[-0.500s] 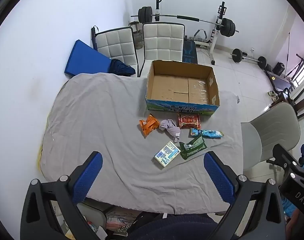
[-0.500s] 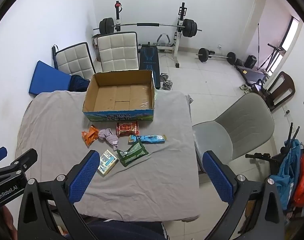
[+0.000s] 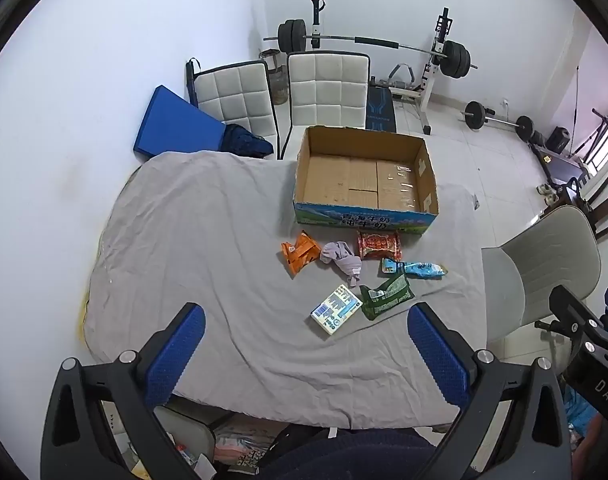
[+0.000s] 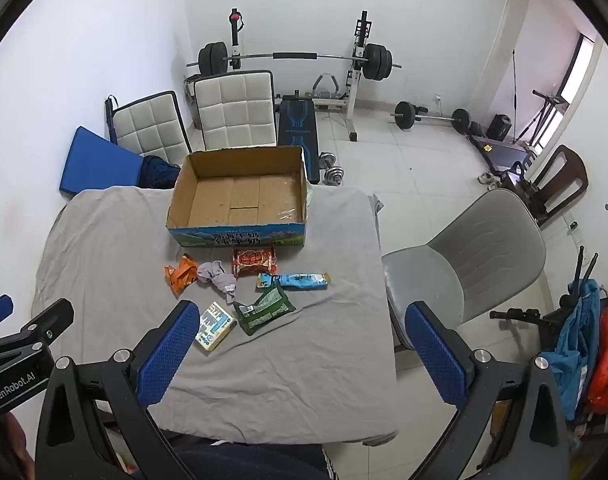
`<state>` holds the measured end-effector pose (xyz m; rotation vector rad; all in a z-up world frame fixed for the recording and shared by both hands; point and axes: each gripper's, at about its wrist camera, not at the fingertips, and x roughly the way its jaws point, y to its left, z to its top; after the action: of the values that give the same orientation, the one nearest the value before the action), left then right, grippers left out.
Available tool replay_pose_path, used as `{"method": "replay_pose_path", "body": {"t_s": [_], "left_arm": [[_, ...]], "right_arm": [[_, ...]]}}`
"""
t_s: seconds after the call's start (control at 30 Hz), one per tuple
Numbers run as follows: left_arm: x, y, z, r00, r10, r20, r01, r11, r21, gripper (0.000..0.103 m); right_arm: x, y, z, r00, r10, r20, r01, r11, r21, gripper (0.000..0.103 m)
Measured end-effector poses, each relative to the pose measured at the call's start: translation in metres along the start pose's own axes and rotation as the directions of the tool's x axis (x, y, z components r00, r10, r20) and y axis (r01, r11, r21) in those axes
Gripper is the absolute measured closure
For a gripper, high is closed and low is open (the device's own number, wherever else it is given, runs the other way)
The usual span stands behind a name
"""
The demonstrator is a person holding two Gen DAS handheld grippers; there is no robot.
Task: Organize soft objects
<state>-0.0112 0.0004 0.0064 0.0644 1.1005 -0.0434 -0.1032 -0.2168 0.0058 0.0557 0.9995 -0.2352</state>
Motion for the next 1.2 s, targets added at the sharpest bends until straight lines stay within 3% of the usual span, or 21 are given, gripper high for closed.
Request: {"method": "replay_pose_path", "body": {"t_s": [1.2], "left_arm": [[-0.015, 0.002, -0.009, 0.999, 0.006, 0.052, -0.006, 1.0, -0.001, 0.0]], "right_arm": [[-0.022, 0.008, -0.004, 0.999, 0.016, 0.037, -0.016, 1.0, -0.008, 0.0]]}}
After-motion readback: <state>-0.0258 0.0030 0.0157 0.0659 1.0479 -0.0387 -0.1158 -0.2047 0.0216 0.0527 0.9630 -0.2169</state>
